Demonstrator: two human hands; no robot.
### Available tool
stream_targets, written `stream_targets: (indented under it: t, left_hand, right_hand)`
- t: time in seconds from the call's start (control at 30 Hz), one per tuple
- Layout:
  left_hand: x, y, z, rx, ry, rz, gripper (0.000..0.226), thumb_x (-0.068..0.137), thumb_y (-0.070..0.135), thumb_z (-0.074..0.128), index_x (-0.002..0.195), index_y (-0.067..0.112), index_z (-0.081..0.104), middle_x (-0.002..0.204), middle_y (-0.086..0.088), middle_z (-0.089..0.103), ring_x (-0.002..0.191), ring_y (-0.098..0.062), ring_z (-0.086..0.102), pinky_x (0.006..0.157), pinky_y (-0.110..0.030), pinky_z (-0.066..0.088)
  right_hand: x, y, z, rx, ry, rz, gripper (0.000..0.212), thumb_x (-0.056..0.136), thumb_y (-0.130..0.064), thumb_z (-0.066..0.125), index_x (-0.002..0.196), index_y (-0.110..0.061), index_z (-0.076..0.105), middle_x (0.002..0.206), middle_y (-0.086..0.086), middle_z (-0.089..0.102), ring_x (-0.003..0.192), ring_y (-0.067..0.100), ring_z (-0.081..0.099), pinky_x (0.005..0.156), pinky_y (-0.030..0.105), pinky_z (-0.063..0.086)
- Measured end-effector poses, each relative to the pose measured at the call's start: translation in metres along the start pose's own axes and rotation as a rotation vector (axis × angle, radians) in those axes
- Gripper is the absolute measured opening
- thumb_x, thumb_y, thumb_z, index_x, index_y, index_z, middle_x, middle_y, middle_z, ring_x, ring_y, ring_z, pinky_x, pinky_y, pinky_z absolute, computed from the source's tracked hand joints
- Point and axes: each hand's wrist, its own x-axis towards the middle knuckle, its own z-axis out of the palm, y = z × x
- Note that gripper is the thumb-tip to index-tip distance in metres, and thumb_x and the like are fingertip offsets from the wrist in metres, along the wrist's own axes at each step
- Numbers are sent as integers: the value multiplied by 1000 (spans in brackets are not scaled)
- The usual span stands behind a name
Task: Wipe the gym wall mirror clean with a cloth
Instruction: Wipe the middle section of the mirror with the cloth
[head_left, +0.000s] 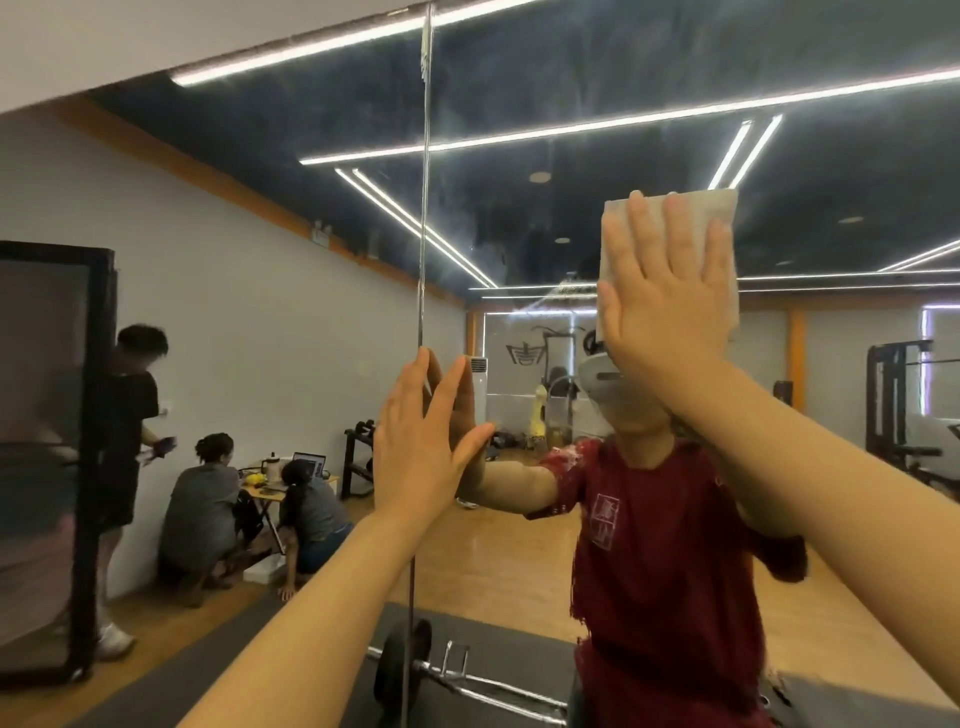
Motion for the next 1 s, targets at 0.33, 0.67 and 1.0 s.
stream_targets:
  t: [0.33,0.67,1.0]
  left_hand:
    - [-12,-11,-13,-64,24,-15,83,81,74,42,153,43,13,164,2,4,150,-19,8,117,-47,22]
    - [-24,-22,-28,-50,49,-177,49,104,31,38,153,33,28,164,-4,11,149,-25,17,116,-48,31]
    - [-23,-28,-26,-3,10,-163,55,103,41,38,154,41,17,165,0,4,151,-20,5,116,-47,29]
  right_hand:
    - [-42,-53,20,-53,-92,-461,62,100,-45,18,156,-20,21,163,8,16,151,32,7,119,59,7]
    - [-92,-111,33,20,-166,-306,61,104,-42,22,158,-18,5,165,11,-6,151,33,-8,118,59,0]
    - [-21,-114,28,15,-138,-224,61,104,-44,20,158,-20,5,166,6,1,152,30,-3,120,57,-1]
